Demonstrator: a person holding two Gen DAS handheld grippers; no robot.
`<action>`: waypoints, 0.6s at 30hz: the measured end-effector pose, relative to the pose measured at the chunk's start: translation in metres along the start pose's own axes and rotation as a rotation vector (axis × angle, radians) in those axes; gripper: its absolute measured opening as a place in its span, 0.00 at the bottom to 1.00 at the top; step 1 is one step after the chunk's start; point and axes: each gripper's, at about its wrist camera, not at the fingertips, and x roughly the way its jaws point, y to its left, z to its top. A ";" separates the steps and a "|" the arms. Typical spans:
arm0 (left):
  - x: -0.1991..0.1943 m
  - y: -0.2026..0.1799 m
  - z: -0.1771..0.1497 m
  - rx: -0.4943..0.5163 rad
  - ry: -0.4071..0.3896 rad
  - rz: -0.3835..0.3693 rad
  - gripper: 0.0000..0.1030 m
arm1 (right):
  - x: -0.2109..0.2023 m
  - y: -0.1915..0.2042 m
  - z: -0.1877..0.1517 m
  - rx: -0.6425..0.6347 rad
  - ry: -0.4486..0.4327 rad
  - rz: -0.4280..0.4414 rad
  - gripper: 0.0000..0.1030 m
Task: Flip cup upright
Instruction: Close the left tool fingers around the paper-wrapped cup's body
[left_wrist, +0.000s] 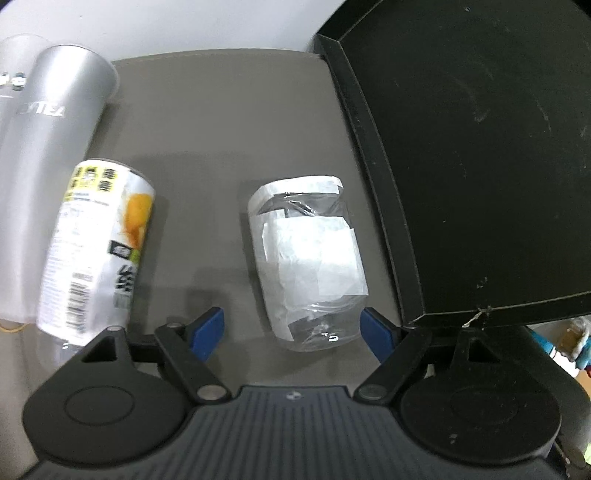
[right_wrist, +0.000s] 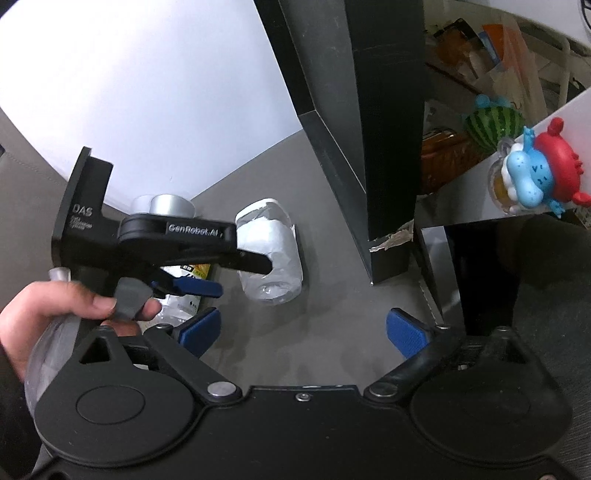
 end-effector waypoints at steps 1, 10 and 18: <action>0.001 -0.002 -0.001 0.009 -0.003 -0.008 0.78 | 0.001 0.001 0.001 -0.001 0.000 -0.002 0.93; 0.006 -0.001 -0.012 -0.017 -0.052 -0.043 0.59 | -0.002 0.001 -0.002 0.009 -0.015 -0.032 0.93; -0.014 0.026 -0.042 -0.082 -0.053 -0.061 0.59 | -0.007 0.008 -0.001 -0.007 -0.008 -0.028 0.93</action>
